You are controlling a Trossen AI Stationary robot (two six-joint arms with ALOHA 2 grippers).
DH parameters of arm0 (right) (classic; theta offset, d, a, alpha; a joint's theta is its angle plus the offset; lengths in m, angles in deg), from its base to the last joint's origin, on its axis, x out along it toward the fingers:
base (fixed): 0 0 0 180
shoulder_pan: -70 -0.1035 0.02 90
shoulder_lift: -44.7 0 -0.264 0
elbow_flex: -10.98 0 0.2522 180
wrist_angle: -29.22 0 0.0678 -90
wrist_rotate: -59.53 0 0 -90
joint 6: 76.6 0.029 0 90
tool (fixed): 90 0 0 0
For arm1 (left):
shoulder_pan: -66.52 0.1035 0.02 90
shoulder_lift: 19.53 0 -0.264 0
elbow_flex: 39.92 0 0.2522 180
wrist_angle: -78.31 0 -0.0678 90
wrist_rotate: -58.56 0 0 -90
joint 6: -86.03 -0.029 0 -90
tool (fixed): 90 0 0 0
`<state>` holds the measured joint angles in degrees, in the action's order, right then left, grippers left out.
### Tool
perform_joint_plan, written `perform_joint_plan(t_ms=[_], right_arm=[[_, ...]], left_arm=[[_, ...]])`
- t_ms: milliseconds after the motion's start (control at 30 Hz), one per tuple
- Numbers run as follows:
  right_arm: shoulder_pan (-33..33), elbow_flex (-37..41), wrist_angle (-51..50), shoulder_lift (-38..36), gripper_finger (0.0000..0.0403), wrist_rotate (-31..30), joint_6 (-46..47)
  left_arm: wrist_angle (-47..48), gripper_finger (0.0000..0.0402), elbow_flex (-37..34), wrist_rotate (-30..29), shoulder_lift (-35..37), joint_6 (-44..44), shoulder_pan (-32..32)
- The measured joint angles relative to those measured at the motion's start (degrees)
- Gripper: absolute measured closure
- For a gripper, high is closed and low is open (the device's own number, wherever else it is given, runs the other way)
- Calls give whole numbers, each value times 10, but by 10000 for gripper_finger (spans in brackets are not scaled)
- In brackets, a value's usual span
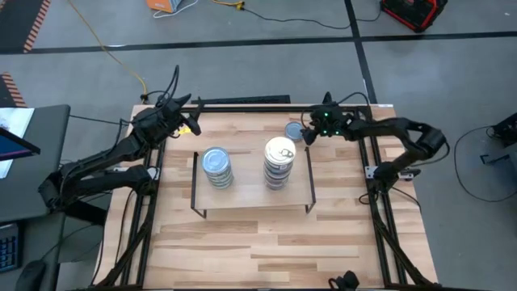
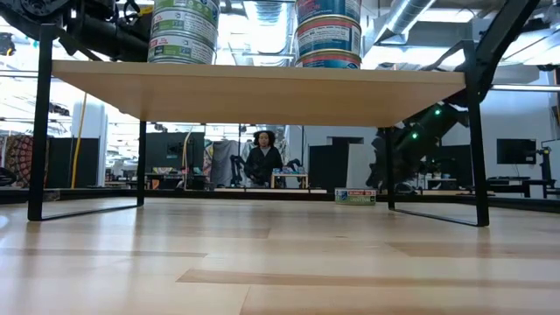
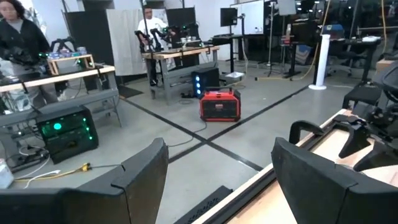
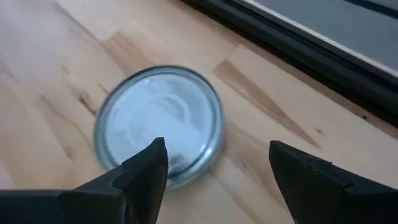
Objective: Stack canned seafood by type on shelf
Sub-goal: Stack the green tuna can on top of the green tuna can on the shelf
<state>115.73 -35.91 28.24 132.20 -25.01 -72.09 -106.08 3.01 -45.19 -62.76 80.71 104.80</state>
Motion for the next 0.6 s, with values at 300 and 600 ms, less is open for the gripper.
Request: perform_joint_plan(t_ms=[300, 600], right_arm=[[0, -1, -49, -2, 101, -7, -4], [0, -3, -114, -10, 101, -33, -15]], left_arm=[[11, 130, 0, 2, 0, -6, 0], [16, 130, 0, 3, 0, 0, 0]])
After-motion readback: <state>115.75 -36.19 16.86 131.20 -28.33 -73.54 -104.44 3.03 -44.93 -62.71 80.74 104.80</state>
